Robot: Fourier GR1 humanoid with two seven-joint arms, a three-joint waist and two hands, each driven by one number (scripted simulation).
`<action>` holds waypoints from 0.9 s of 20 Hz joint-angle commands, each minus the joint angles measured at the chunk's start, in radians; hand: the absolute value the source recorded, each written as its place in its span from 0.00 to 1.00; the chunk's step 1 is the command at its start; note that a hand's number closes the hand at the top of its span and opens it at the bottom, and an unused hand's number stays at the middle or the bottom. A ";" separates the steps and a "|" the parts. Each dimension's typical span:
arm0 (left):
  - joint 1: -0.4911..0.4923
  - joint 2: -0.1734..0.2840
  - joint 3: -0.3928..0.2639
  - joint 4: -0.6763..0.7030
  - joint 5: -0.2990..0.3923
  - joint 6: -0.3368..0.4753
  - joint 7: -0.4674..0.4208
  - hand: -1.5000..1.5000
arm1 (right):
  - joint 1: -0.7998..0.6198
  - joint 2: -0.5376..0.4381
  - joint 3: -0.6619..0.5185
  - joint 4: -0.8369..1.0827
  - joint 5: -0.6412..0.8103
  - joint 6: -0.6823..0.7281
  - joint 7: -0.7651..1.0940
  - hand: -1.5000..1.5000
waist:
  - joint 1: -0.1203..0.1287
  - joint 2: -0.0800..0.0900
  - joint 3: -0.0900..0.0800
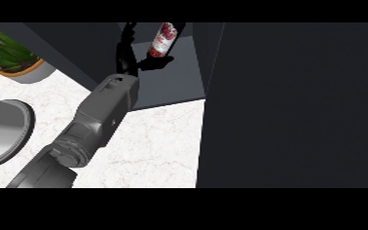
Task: Pick up the wine, place it into the cabinet and close the cabinet
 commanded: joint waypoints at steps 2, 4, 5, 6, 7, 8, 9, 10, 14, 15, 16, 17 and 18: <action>0.022 0.074 -0.037 0.016 -0.041 -0.059 -0.045 0.00 | 0.007 -0.001 0.007 -0.033 0.002 -0.006 0.012 0.00 | 0.026 -0.013 0.002; 0.000 0.090 -0.061 0.019 -0.064 -0.147 -0.008 0.00 | -0.002 0.000 0.004 -0.021 -0.006 -0.009 0.015 0.00 | 0.031 -0.015 0.003; 0.002 0.073 -0.057 0.002 -0.061 -0.175 -0.021 0.00 | 0.000 0.002 -0.004 -0.016 -0.010 -0.014 0.015 0.00 | 0.038 -0.019 0.003; 0.001 0.100 -0.067 -0.002 -0.069 -0.225 -0.022 0.00 | 0.019 0.000 -0.004 -0.023 -0.006 -0.003 0.001 0.00 | 0.038 -0.016 0.004; 0.010 0.066 -0.063 -0.018 -0.066 -0.245 -0.045 0.00 | 0.020 0.001 0.003 -0.023 0.003 0.001 -0.009 0.00 | 0.045 -0.019 0.003; 0.019 0.084 -0.049 -0.040 -0.052 -0.286 -0.078 0.00 | -0.012 -0.001 -0.010 -0.019 0.004 -0.019 0.006 0.00 | 0.054 -0.022 0.001; 0.019 0.074 -0.025 -0.075 -0.028 -0.343 -0.097 0.00 | 0.003 -0.006 -0.018 -0.014 -0.013 -0.011 0.013 0.00 | 0.070 -0.030 0.002; 0.024 0.066 -0.012 -0.089 -0.016 -0.364 -0.120 0.00 | 0.039 0.008 0.003 -0.055 -0.002 -0.014 0.007 0.00 | 0.067 -0.033 0.003; 0.025 0.045 0.045 -0.154 0.035 -0.514 -0.191 0.00 | 0.009 -0.017 -0.022 -0.046 0.015 -0.041 0.045 0.00 | 0.098 -0.049 0.003; -0.008 0.038 0.066 -0.166 0.053 -0.519 -0.190 0.00 | -0.004 0.006 0.017 -0.028 0.048 -0.060 0.039 0.00 | 0.104 -0.048 0.002; 0.001 0.028 0.079 -0.170 0.062 -0.526 -0.213 0.00 | -0.025 -0.042 -0.059 0.010 0.003 -0.029 0.031 0.00 | 0.112 -0.049 0.004; 0.014 0.041 0.076 -0.189 0.062 -0.597 -0.199 0.00 | -0.012 -0.043 -0.046 -0.033 0.007 -0.047 0.075 0.00 | 0.128 -0.061 0.004; 0.031 0.027 0.080 -0.195 0.065 -0.628 -0.211 0.00 | 0.017 -0.026 -0.031 -0.050 0.024 -0.058 0.068 0.00 | 0.133 -0.062 0.005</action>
